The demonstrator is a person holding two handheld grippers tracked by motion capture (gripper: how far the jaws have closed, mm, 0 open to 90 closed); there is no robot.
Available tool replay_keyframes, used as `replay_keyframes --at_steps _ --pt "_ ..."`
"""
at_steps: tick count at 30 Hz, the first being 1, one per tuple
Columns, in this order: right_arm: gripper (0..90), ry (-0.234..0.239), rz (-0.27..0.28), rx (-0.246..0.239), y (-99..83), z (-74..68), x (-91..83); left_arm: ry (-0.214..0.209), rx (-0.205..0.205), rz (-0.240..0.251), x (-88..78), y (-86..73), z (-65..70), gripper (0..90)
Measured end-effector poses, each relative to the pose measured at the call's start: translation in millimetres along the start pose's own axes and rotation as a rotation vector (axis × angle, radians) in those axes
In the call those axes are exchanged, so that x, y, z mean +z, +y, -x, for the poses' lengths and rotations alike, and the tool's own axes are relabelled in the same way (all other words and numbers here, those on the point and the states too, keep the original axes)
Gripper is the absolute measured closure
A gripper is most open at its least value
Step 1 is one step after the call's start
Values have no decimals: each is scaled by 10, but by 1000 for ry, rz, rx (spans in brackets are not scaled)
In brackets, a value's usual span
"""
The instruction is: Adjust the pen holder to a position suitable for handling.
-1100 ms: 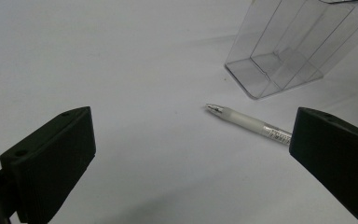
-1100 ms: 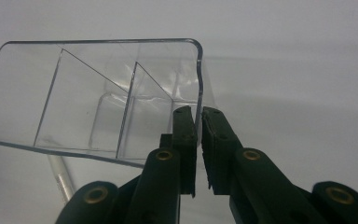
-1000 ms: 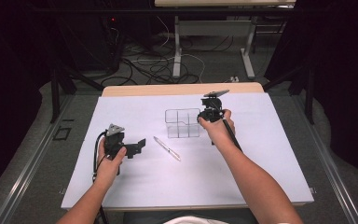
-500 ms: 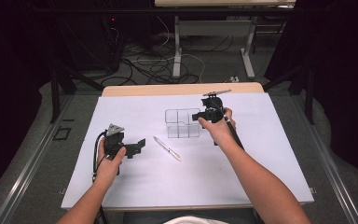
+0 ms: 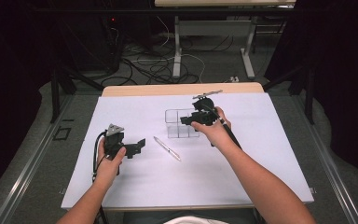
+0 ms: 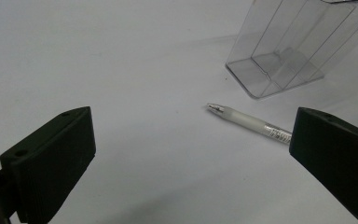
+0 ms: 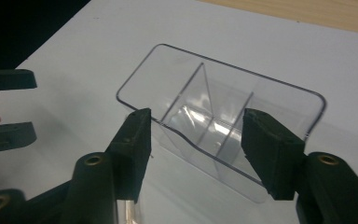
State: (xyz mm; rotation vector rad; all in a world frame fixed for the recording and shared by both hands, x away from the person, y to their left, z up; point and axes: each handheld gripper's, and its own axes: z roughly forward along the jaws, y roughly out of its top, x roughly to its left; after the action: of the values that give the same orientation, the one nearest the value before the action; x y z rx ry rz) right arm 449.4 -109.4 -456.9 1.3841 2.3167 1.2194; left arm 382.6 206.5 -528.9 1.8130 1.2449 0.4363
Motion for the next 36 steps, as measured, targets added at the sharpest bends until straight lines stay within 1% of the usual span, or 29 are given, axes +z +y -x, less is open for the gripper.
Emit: replay_keyframes --at_steps 4,5,6,7,8,9,11,12,13,14,16,17,18,19,20,21,22,23,26,27,28,29,30,31,32,33,34,35,36 --pt "390 -1 -2 -72 6 -80 24 0 -2 1 -1 0 -1 3" --pt "386 4 4 -84 5 -100 31 1 -2 2 -1 0 -1 3" --pt "386 4 4 -84 5 -100 31 1 -2 2 -2 1 -1 3" --pt "373 1 -4 -112 9 -140 37 1 -2 2 -2 1 -2 3" --pt "373 1 -4 -112 9 -140 37 2 -2 2 -3 1 -2 3" --pt "359 13 -1 -139 5 -168 50 1 3 1 -3 2 -4 3" --pt "356 18 -5 -144 1 -188 56 1 1 3 -7 3 -4 3" --pt "356 18 -9 -156 -5 -197 65 1 -1 4 -7 3 -4 3" --pt "356 31 -10 -156 -11 -214 78 3 -2 5 -6 1 -6 3" --pt "356 25 -34 -176 -12 -218 79 2 -2 6 -5 0 -8 3" --pt "356 30 -43 -171 -29 -246 102 4 -2 4 -8 -1 -10 3" --pt "356 47 -53 -185 -46 -267 127 5 -5 7 -7 0 -8 3" --pt "355 62 -57 -189 -54 -276 144 5 -5 6 -7 0 -9 3" --pt "355 62 -57 -189 -54 -276 144 5 -3 6 -8 1 -8 3" --pt "354 69 -70 -180 -62 -287 155 4 -2 5 -9 1 -10 3" --pt "354 89 -78 -178 -80 -309 192 5 -5 6 -8 1 -8 3" --pt "355 96 -68 -183 -93 -320 221 7 -5 5 -9 1 -9 3" --pt "362 89 -109 -190 -87 -332 222 6 -4 3 -12 2 -12 3" --pt "372 105 -102 -204 -96 -350 263 3 -3 1 -20 5 -20 3" --pt "379 116 -75 -216 -105 -376 303 5 -7 2 -22 4 -19 3" --pt "379 116 -75 -216 -105 -376 303 6 -8 2 -23 3 -21 3" --pt "377 123 -99 -228 -107 -406 318 6 -8 3 -23 2 -22 3" --pt "377 129 -86 -224 -120 -428 340 7 -8 9 -22 -1 -26 3" --pt "378 128 -103 -243 -125 -438 346 7 -8 9 -22 -1 -26 3" --pt "382 129 -128 -247 -128 -452 351 8 -7 8 -23 -2 -29 3" --pt "391 140 -135 -268 -133 -454 370 6 -7 8 -23 -2 -31 3" --pt "391 140 -135 -268 -133 -454 370 8 -8 7 -25 -3 -32 3" --pt "394 129 -132 -263 -161 -474 405 8 -9 8 -26 -3 -33 3" --pt "397 128 -152 -266 -166 -479 412 10 -8 7 -28 -3 -33 3"
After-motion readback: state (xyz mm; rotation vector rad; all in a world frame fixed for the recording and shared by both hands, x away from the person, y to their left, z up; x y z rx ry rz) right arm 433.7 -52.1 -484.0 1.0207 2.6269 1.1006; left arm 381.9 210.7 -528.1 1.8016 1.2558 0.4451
